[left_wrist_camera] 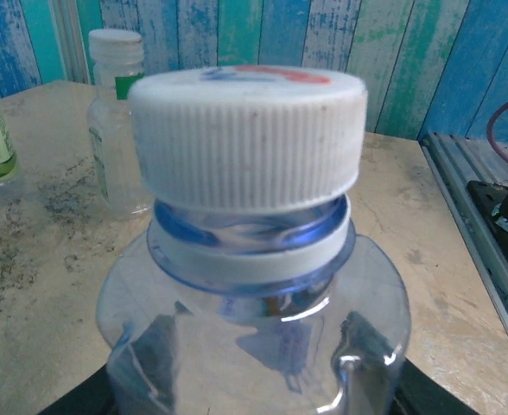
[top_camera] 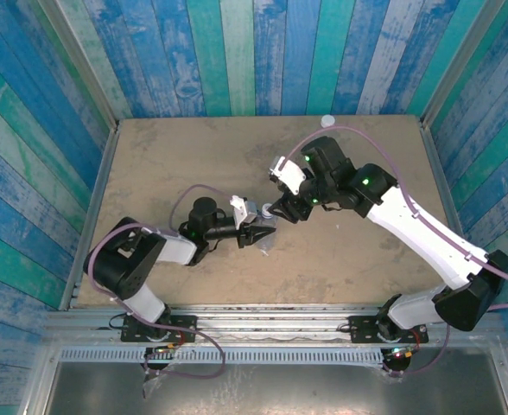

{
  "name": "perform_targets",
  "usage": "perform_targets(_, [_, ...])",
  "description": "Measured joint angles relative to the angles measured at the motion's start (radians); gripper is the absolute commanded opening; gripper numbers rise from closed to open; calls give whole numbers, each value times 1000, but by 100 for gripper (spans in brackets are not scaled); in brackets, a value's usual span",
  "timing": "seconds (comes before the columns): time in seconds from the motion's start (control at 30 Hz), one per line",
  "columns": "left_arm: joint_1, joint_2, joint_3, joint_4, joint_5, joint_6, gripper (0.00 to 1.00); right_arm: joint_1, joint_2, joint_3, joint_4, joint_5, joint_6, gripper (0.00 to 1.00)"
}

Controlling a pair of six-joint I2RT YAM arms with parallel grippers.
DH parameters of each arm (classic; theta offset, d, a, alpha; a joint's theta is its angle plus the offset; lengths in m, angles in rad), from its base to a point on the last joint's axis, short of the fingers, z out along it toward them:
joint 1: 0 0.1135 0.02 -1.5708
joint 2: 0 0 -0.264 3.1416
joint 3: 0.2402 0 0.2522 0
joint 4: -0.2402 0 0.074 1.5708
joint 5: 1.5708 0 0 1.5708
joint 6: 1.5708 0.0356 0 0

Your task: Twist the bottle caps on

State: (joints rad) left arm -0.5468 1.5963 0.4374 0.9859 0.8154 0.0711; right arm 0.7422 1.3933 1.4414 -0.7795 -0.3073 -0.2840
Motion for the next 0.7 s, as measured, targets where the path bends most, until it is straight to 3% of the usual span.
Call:
perform_targets(0.33, [-1,-95,31,-126,43,52,47,-31,31,19,-34,-163,-245,59])
perform_targets(0.7, [-5,-138,35,-205,59,76,48,-41,132,65,-102,-196,-332,50])
